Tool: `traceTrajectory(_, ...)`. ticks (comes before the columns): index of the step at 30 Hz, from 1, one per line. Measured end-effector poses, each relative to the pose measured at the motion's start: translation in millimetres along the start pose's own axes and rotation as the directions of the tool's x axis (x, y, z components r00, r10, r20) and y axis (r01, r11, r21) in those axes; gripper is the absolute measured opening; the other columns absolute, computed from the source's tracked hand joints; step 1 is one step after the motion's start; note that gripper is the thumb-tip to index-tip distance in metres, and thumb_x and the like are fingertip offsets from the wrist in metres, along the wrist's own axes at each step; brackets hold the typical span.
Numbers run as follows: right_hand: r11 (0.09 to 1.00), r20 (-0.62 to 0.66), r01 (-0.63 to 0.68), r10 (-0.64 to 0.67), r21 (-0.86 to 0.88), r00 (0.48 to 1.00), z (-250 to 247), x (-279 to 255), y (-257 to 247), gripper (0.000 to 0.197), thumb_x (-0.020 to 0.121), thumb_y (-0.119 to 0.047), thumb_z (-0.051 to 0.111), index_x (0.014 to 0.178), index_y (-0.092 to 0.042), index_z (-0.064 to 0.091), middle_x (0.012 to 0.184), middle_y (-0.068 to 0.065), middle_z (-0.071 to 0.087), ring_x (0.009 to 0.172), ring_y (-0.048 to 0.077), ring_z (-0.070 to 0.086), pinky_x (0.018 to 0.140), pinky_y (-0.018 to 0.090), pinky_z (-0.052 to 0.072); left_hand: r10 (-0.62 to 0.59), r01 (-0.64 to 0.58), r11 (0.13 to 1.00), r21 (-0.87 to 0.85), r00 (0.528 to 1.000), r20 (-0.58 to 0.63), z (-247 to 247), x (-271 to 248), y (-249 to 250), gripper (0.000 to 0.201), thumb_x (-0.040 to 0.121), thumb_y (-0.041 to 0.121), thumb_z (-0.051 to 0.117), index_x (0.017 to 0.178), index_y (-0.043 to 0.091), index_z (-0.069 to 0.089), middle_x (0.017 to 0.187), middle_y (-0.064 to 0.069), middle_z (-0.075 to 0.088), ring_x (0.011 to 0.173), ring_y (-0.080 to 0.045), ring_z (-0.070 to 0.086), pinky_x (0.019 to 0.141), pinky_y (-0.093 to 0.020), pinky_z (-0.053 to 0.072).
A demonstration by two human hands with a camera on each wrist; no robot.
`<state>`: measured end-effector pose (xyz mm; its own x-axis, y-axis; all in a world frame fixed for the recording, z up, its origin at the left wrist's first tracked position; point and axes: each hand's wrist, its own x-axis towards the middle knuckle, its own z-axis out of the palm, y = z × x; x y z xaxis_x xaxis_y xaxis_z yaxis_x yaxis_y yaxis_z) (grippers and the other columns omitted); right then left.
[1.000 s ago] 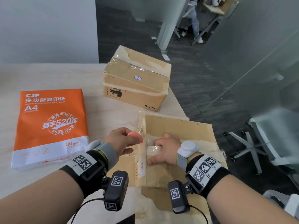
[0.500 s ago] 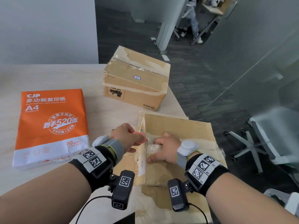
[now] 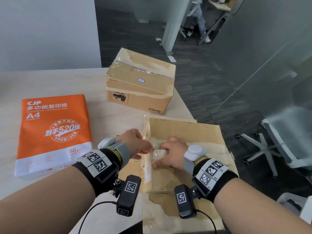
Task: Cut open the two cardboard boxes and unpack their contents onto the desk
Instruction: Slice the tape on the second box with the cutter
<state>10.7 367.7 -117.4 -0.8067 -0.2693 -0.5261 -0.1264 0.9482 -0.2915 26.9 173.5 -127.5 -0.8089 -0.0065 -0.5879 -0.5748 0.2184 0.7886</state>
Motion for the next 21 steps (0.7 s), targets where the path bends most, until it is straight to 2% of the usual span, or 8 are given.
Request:
traceTrajectory(5,1.000,0.004,0.008,-0.008,-0.012,1.000,0.6,0.5,0.0,0.064,0.058,-0.071,0.081,0.097,-0.023,0.068,0.109,-0.003,0.045,0.110,0.020,0.037,0.098,0.039,0.040,-0.028,0.029,0.999,-0.018,0.999,0.038,-1.1,-3.0,-5.7,0.038,0.072,0.013,0.085,0.091,0.011,0.051,0.080,-0.010,0.079,0.082,-0.020,0.078,0.081,-0.047,0.064)
traceTrajectory(8,1.000,-0.010,0.006,-0.006,0.008,1.000,1.7,1.8,2.0,0.058,0.057,-0.070,0.082,0.085,-0.022,0.065,0.108,-0.004,0.045,0.110,0.020,0.037,0.097,0.038,0.040,-0.043,0.045,0.998,-0.034,0.996,0.074,3.0,-6.5,-13.3,0.036,0.075,0.011,0.083,0.093,0.010,0.052,0.081,-0.011,0.079,0.083,-0.021,0.079,0.083,-0.048,0.063)
traceTrajectory(12,1.000,0.001,0.019,-0.019,0.009,1.000,1.2,-2.6,4.7,0.049,0.059,-0.071,0.081,0.073,-0.036,0.049,0.108,-0.007,0.046,0.109,0.018,0.040,0.092,0.036,0.041,-0.042,0.050,0.995,-0.092,0.995,0.091,3.1,-4.8,-17.5,0.035,0.078,0.010,0.082,0.093,0.010,0.051,0.084,-0.012,0.079,0.083,-0.022,0.079,0.081,-0.045,0.063)
traceTrajectory(15,0.991,-0.091,0.068,-0.057,0.118,0.994,-3.4,-7.9,11.4,0.042,0.068,-0.067,0.074,0.083,-0.034,0.052,0.098,-0.011,0.054,0.095,0.014,0.051,0.077,0.033,0.044,-0.043,0.055,0.982,-0.179,0.997,0.067,-9.4,0.7,-20.9,0.036,0.081,0.010,0.081,0.091,0.013,0.047,0.089,-0.012,0.080,0.087,-0.024,0.078,0.083,-0.046,0.062)
traceTrajectory(17,0.973,-0.202,0.098,-0.055,0.208,0.978,-11.0,-7.6,15.3,0.024,0.078,-0.052,0.069,0.089,-0.034,0.056,0.097,-0.011,0.058,0.089,0.015,0.057,0.079,0.033,0.050,-0.047,0.056,0.969,-0.239,0.998,0.042,-19.6,4.1,-23.7,0.037,0.083,0.011,0.080,0.091,0.014,0.044,0.092,-0.012,0.080,0.089,-0.026,0.078,0.081,-0.046,0.062)
traceTrajectory(18,0.980,-0.234,0.107,-0.066,0.168,0.970,-16.2,-6.2,17.0,0.016,0.082,-0.040,0.067,0.094,-0.035,0.058,0.102,-0.009,0.058,0.094,0.017,0.057,0.084,0.033,0.050,-0.049,0.054,0.964,-0.261,0.998,0.026,-23.2,5.4,-24.9,0.038,0.082,0.011,0.081,0.091,0.014,0.044,0.092,-0.013,0.080,0.090,-0.027,0.078,0.080,-0.045,0.062)
traceTrajectory(19,0.992,-0.231,0.102,-0.082,0.076,0.969,-21.4,-4.5,18.2,0.022,0.084,-0.033,0.064,0.105,-0.035,0.059,0.111,-0.008,0.056,0.104,0.018,0.054,0.090,0.034,0.048,-0.052,0.053,0.960,-0.277,0.999,0.013,-24.9,6.4,-25.5,0.039,0.081,0.010,0.082,0.092,0.014,0.045,0.093,-0.014,0.079,0.089,-0.028,0.078,0.078,-0.045,0.062)
traceTrajectory(21,0.987,-0.160,0.090,-0.111,-0.132,0.981,-27.6,0.0,16.3,0.049,0.085,-0.032,0.062,0.133,-0.039,0.052,0.133,-0.007,0.047,0.124,0.019,0.043,0.100,0.040,0.046,-0.059,0.054,0.953,-0.299,0.998,-0.007,-25.2,6.1,-26.4,0.038,0.081,0.009,0.082,0.092,0.013,0.046,0.092,-0.015,0.079,0.088,-0.028,0.078,0.077,-0.044,0.062)
